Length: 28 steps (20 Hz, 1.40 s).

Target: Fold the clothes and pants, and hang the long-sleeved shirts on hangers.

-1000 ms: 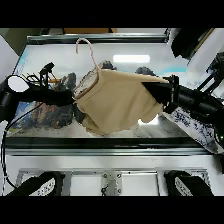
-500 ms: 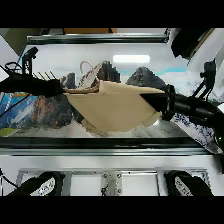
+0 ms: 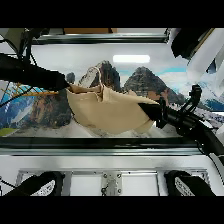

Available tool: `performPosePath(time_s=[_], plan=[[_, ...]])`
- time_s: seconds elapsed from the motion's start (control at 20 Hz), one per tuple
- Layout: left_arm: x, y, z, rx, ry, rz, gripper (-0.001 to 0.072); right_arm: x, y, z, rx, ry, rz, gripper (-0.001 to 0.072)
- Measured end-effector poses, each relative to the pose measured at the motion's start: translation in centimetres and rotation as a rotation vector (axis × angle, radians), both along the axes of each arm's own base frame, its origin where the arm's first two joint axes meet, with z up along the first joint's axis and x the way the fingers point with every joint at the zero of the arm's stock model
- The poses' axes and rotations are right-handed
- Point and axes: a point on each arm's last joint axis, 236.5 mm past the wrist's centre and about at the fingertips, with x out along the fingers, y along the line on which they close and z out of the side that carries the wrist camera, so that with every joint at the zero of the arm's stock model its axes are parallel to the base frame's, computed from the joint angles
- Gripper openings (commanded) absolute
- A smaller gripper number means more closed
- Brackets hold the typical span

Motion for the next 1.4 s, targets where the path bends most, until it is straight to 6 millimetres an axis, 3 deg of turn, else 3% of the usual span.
performPosePath(time_s=[0.25, 0.5, 0.55, 0.6, 0.65, 0.9, 1.05, 1.1, 1.15, 1.2, 1.4], plan=[[-1.0, 0.1, 1.9, 0.058, -0.034, -0.009, 0.0018, 0.2, 1.6, 1.4, 0.144, -0.012, 0.012, 0.0022], [-0.8, 1.1, 4.9, 0.076, -0.116, 0.031, 0.0021, -0.4, 2.8, 4.5, 0.255, -0.069, 0.039, 0.0022], [-0.8, 1.1, 5.7, 0.074, -0.137, 0.035, 0.0158, -0.4, 2.9, 5.1, 0.263, -0.082, 0.042, 0.0022], [-0.8, 1.2, 6.5, 0.072, -0.160, 0.039, 0.0480, -0.4, 3.0, 5.6, 0.271, -0.096, 0.044, 0.0022], [-0.8, 1.3, 7.2, 0.067, -0.181, 0.041, 0.0632, -0.4, 3.0, 6.2, 0.279, -0.108, 0.046, 0.0022], [-1.0, 1.5, 11.2, 0.031, -0.312, 0.067, 0.0620, -0.2, 3.1, 7.7, 0.293, -0.144, 0.046, 0.0022], [-1.1, 1.6, 12.5, 0.000, -0.389, 0.089, 0.0614, -0.2, 3.1, 7.9, 0.294, -0.148, 0.045, 0.0022], [-1.2, 1.7, 12.8, -0.008, -0.411, 0.099, 0.0404, -0.1, 3.0, 8.1, 0.296, -0.151, 0.042, 0.0022], [-1.2, 1.7, 12.9, -0.019, -0.431, 0.107, 0.0113, 0.1, 2.8, 8.3, 0.297, -0.155, 0.033, 0.0022], [-1.3, 1.7, 12.9, -0.030, -0.444, 0.117, 0.0019, 0.5, 2.4, 8.8, 0.298, -0.164, 0.016, 0.0022], [-1.5, 1.9, 11.6, -0.050, -0.460, 0.140, 0.0019, 2.7, -1.5, 12.7, 0.288, -0.268, -0.118, 0.0022]])
